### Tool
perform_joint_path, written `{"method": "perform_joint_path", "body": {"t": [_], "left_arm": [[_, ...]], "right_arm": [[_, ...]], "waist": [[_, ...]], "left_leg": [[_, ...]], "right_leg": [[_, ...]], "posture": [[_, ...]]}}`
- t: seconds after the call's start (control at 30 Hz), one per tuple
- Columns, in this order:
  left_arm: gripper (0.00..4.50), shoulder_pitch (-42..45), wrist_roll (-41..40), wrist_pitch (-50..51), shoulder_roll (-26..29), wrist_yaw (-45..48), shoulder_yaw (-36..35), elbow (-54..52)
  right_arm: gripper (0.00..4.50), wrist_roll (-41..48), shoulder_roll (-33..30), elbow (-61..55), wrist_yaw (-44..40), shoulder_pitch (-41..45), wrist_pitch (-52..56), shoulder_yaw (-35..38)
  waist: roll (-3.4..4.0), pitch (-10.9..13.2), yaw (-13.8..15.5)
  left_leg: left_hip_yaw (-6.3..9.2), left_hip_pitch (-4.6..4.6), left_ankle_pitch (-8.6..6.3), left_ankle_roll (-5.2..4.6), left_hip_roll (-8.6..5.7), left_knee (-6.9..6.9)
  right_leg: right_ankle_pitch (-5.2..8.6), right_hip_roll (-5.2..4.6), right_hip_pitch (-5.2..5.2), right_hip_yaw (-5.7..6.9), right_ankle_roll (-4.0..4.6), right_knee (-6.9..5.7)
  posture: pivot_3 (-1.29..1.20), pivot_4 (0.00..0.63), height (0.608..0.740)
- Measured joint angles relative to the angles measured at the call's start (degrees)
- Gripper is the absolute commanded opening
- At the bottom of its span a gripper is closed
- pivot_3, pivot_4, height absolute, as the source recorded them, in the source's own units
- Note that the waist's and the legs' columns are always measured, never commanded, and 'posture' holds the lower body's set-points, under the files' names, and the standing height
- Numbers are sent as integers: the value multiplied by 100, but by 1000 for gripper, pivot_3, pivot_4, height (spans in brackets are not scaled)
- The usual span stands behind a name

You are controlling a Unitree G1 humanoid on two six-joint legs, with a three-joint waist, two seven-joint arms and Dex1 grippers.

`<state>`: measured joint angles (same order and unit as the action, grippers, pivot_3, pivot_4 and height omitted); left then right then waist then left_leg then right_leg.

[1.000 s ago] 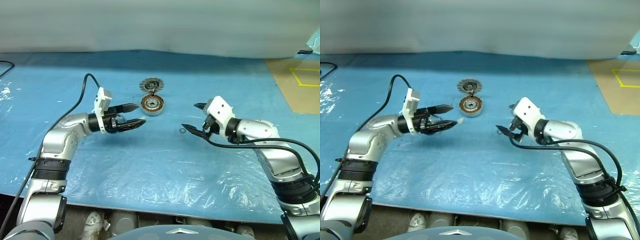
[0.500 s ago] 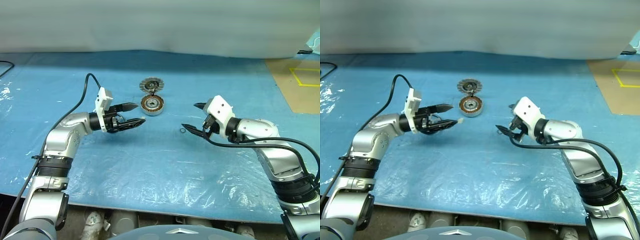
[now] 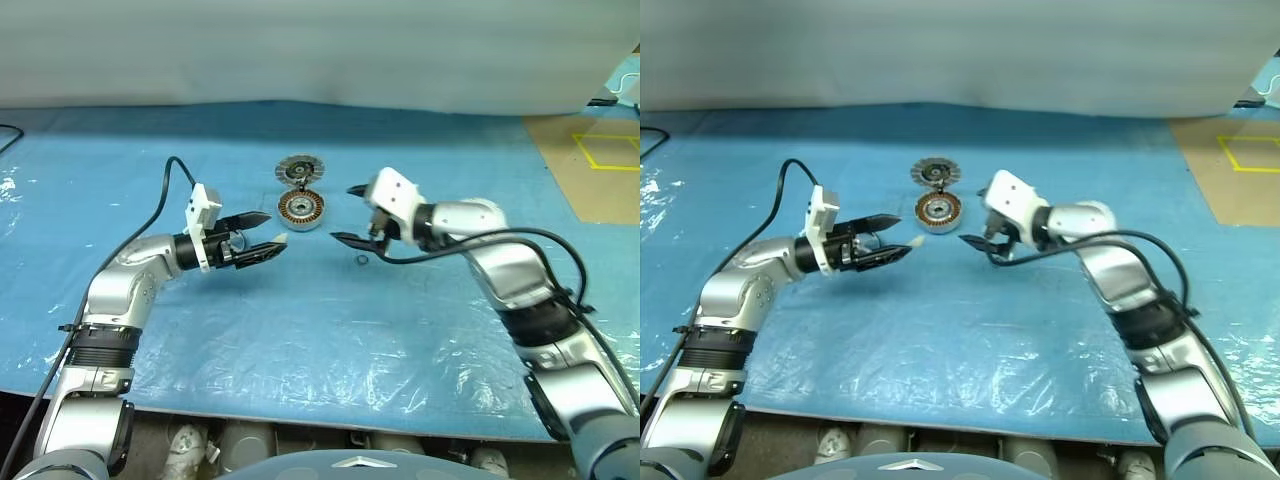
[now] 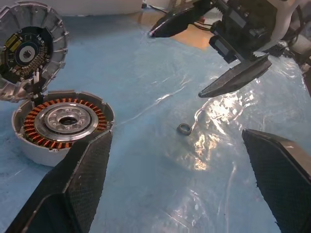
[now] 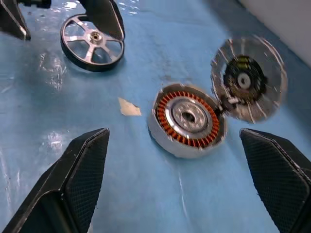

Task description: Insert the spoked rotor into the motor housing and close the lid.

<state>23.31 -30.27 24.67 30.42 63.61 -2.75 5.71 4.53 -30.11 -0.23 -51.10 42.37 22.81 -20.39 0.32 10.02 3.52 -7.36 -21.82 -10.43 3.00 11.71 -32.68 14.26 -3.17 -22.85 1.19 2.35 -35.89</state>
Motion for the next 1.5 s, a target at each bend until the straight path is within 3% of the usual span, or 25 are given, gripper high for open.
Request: {"method": "perform_joint_path", "body": {"t": [0.33,0.63,0.9,1.4,1.5], "left_arm": [[4500,-617,-21,0,93,-402,-391,-440],[4500,-976,-149,25,26,-743,-452,-897],[4500,-989,-223,83,29,-870,-450,-1005],[4500,-1047,-237,141,23,-967,-433,-1121],[4500,-1112,-236,141,0,-1000,-424,-1153]], "right_arm": [[4474,-1020,1039,3704,-893,1971,-2126,-769],[4474,-1873,1812,6220,-773,2756,-3379,-932],[4474,-2387,2164,7191,-172,2978,-3611,-925],[4474,-2837,2474,7548,752,3093,-3488,-893],[3859,-2902,2467,7547,667,3092,-3575,-905]], "waist": [[-2,0,-5],[-3,1,-59],[-1,2,-106],[0,3,-104],[0,3,-103]], "left_leg": [[1,-31,10,-19,7,-13],[1,-48,10,-22,19,-40],[1,-44,4,-13,21,-54],[1,-41,-1,-5,20,-53],[1,-41,-1,-5,20,-53]], "right_leg": [[-4,-1,-16,18,8,-6],[17,-1,-55,23,45,-80],[18,0,-56,21,47,-90],[18,-1,-54,20,48,-90],[18,-2,-53,21,48,-90]], "posture": [[0,150,740],[0,150,740],[0,150,740],[0,150,740],[0,150,740]]}}
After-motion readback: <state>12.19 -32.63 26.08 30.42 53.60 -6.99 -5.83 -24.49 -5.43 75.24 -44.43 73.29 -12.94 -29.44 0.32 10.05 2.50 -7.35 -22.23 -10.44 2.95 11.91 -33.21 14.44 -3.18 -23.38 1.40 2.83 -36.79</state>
